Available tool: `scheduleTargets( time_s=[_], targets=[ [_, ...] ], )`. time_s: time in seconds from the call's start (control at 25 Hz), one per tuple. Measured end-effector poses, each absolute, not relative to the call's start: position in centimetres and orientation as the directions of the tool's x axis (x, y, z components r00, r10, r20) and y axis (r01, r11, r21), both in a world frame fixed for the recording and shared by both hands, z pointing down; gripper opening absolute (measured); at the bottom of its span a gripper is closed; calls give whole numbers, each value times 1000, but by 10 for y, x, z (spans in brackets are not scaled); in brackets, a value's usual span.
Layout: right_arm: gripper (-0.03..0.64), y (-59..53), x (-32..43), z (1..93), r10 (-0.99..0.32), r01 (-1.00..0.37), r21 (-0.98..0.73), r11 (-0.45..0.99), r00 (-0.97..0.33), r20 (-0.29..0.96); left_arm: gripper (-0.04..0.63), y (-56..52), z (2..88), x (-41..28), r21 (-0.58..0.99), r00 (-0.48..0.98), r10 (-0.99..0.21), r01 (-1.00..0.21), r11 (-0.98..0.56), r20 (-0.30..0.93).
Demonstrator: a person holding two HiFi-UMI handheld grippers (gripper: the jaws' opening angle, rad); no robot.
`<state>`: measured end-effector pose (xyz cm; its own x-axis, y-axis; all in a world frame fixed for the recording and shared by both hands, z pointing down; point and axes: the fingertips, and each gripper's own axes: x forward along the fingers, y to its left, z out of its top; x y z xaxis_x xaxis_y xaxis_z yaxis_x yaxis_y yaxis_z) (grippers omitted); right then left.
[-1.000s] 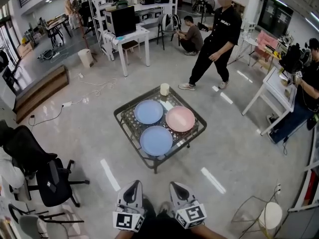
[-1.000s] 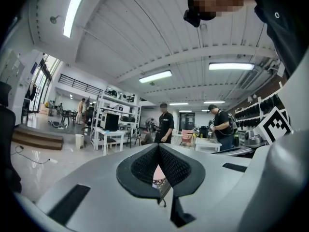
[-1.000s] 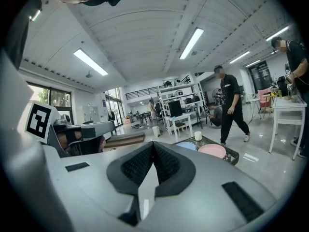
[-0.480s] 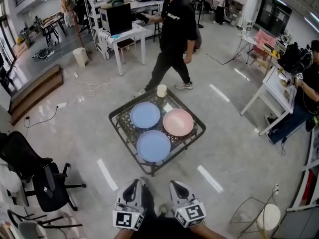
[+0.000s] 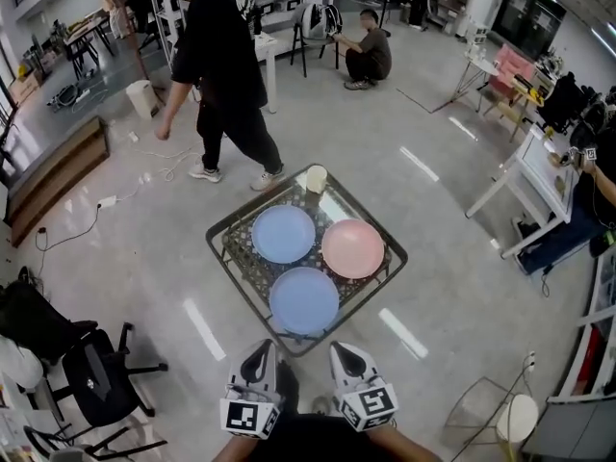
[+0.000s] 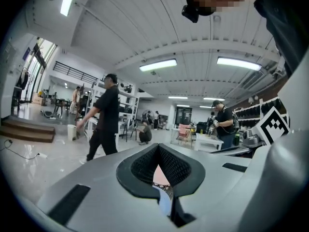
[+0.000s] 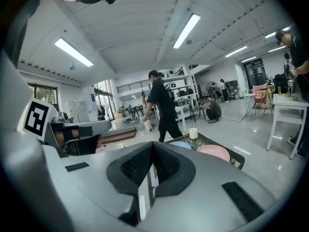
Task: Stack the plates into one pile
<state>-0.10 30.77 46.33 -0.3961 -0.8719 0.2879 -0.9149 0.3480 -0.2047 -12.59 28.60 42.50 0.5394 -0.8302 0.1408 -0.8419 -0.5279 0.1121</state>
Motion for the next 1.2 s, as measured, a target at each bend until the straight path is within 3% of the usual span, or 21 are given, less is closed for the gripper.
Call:
scheduleTargets(
  time_s=[0.56,1.2],
  targets=[
    [8,190,-11,502,-872,-960,-181,213,-270,408,15,168,462,-158,201,594,-774,-804,-559,222],
    [8,131,23,611,-742,-953,-191,235,-303,598,15,117,582,-146,226,502,-747,-865,-449,437]
  ],
)
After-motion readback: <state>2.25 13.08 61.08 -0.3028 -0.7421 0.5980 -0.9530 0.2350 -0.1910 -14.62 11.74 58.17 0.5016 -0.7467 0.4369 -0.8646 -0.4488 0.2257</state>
